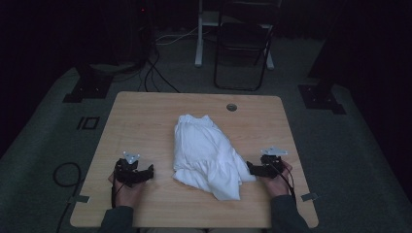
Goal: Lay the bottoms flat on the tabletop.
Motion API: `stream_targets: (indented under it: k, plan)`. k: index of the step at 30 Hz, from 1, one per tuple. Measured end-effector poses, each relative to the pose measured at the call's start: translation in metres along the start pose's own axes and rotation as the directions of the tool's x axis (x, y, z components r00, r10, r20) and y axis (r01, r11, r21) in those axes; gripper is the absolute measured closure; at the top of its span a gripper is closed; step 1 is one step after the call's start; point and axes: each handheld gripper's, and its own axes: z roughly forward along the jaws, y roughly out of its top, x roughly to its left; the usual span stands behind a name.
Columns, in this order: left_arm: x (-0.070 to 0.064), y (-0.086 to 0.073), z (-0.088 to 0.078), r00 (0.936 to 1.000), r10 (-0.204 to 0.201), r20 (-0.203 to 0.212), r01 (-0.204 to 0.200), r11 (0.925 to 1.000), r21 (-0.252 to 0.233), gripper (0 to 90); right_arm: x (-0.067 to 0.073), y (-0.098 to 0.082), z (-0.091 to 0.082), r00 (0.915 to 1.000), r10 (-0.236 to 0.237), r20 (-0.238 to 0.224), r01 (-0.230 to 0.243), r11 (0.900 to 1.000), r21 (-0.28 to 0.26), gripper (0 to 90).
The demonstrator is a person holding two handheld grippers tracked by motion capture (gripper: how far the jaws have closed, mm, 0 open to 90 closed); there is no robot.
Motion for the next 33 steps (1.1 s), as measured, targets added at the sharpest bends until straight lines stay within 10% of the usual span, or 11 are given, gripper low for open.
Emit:
stream_targets:
  k: [20,33]
  plan:
    - [-0.004,-0.003,-0.005,0.9998,0.015,0.015,-0.015,0.9998,-0.016,23.5,0.000,0.000,0.001,0.9998,0.013,0.013,-0.013,1.000,0.007,11.5]
    - [-0.011,-0.002,-0.013,0.9979,0.047,0.044,-0.045,0.9982,-0.040,28.9,0.007,0.003,-0.021,0.9998,-0.018,-0.003,0.017,0.998,-0.064,25.6]
